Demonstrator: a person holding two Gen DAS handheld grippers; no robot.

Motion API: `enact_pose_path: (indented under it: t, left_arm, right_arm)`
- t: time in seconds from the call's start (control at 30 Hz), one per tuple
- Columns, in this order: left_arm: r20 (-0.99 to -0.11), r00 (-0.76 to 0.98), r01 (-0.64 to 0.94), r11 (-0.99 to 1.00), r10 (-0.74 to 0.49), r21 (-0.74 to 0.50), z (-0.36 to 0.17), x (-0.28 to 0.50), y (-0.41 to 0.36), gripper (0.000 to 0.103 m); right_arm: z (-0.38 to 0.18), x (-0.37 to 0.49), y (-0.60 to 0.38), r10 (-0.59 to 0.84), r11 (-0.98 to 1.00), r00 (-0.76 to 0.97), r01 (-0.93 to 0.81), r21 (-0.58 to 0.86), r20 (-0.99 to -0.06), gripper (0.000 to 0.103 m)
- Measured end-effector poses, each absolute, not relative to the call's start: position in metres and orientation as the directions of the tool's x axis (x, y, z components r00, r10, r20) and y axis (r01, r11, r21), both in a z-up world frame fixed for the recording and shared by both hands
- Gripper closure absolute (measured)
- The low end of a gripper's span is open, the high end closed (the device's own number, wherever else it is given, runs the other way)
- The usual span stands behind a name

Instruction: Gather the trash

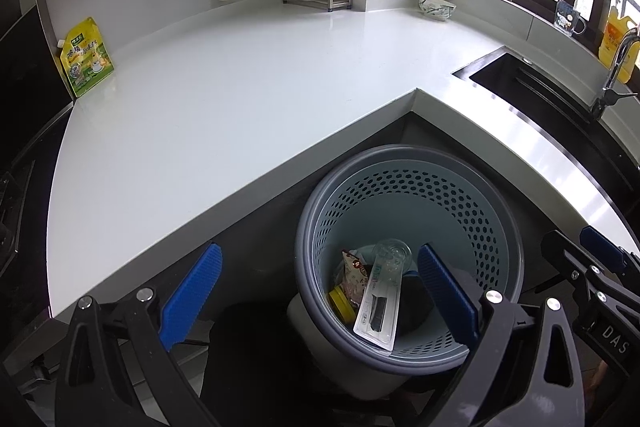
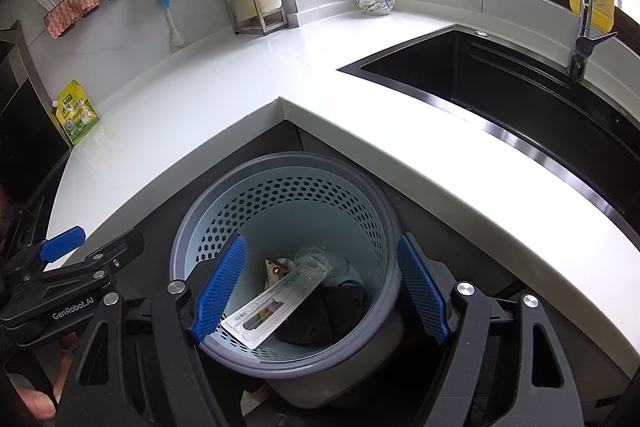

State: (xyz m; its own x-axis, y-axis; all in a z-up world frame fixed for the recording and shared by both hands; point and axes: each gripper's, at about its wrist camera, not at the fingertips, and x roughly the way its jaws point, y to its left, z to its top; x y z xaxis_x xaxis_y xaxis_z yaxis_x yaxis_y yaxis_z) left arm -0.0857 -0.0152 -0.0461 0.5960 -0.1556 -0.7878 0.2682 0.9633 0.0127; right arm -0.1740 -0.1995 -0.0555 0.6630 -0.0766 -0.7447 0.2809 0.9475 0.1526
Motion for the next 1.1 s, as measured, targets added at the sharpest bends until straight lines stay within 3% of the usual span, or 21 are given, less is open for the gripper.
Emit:
enact_pose_path:
  t: [1.1]
  left_arm:
    - [-0.791,0.596,0.256,0.966,-0.138,0.024,-0.0459,-0.0841,-0.0174,0.006]
  right_arm:
    - [-0.0555,-0.1709,-0.1973,-0.100,0.950,0.657,0.287,0.125,-0.747,0.028]
